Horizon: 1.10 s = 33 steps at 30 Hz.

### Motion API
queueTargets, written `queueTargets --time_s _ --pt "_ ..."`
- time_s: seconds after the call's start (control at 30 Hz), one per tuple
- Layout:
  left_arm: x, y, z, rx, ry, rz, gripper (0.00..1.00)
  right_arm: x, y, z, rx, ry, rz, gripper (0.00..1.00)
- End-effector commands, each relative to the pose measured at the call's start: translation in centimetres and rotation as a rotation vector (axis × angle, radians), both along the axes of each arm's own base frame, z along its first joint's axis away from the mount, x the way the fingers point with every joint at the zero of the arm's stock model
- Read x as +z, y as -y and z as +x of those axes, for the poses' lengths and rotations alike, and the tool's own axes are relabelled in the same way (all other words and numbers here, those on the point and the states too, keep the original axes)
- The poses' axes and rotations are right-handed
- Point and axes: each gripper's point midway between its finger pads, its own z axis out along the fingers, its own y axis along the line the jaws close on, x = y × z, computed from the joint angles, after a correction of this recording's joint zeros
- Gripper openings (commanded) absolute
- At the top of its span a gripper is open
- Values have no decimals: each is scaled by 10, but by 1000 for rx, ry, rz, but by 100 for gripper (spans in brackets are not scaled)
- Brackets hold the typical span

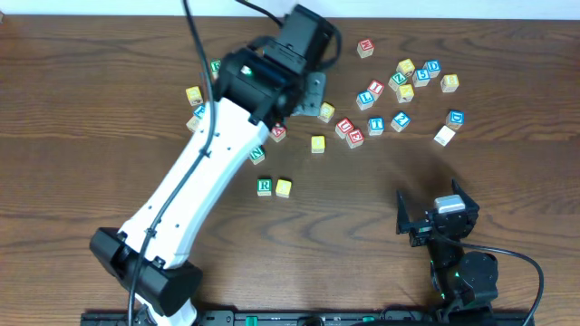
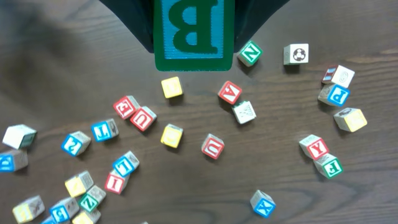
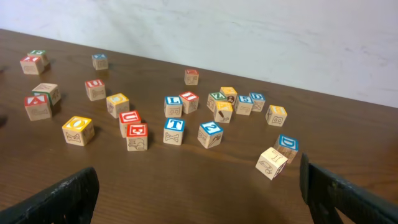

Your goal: Spell out ROBOT

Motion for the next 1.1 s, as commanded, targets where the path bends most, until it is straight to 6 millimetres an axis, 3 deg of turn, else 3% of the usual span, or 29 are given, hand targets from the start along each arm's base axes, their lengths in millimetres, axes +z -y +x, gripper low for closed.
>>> queueTargets --time_s 0.0,0.23,0.47,0.73,1.07 --pt "17 5 -16 -4 61 4 7 -2 2 0 -6 -4 -11 99" --pt "13 -2 -42 -7 70 -24 7 -2 2 0 -6 -4 -11 99" --pt "-18 -26 -71 61 95 -107 7 -2 2 0 -6 -4 -11 99" --pt "-78 -26 -87 75 207 -202 7 -2 2 0 -6 -4 -11 99" --pt "-154 -25 -98 177 122 -147 8 -2 2 0 -6 -4 -11 99"
